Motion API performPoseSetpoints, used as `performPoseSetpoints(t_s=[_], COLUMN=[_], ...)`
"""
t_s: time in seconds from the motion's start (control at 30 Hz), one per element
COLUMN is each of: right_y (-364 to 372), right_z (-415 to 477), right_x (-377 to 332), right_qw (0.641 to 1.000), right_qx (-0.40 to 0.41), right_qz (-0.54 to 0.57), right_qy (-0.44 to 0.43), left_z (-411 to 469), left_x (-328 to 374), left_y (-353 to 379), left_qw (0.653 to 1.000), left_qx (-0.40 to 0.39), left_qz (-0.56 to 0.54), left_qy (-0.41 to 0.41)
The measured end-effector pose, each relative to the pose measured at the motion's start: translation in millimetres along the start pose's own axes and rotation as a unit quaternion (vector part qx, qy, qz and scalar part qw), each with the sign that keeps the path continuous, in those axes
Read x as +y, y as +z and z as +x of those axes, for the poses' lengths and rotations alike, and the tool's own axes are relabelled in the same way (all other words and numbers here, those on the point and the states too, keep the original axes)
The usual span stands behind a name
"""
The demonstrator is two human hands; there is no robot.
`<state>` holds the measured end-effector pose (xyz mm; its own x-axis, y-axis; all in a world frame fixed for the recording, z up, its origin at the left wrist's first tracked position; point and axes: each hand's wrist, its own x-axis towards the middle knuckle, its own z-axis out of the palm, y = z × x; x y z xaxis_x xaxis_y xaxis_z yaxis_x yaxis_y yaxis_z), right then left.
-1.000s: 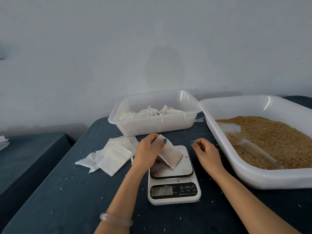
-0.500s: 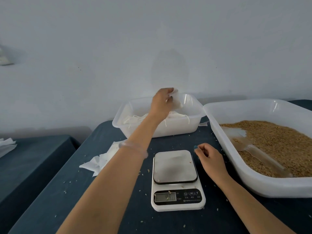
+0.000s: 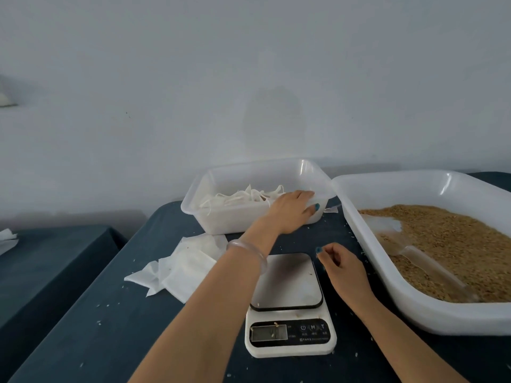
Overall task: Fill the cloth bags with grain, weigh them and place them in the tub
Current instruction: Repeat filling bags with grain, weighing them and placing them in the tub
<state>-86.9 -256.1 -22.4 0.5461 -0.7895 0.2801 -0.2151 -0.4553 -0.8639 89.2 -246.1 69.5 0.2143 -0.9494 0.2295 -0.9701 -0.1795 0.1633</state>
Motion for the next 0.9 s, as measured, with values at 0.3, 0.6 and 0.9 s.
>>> performPoseSetpoints(t_s=[0.3, 0.6, 0.9], right_y=[-2, -2, -4], right_z=[0, -2, -2], right_x=[-1, -2, -2], right_qw=[1.000, 1.000, 1.000], right_qx=[-0.002, 0.003, 0.002], right_qz=[0.002, 0.001, 0.000], right_qy=[-0.010, -0.009, -0.009], left_z=[-85, -185, -200], left_x=[-24, -113, -120], left_y=[12, -9, -11], left_qw=[0.969, 0.903, 0.865], left_qx=[0.204, 0.189, 0.175], left_qz=[-0.139, -0.152, -0.180], left_qy=[0.007, -0.354, -0.434])
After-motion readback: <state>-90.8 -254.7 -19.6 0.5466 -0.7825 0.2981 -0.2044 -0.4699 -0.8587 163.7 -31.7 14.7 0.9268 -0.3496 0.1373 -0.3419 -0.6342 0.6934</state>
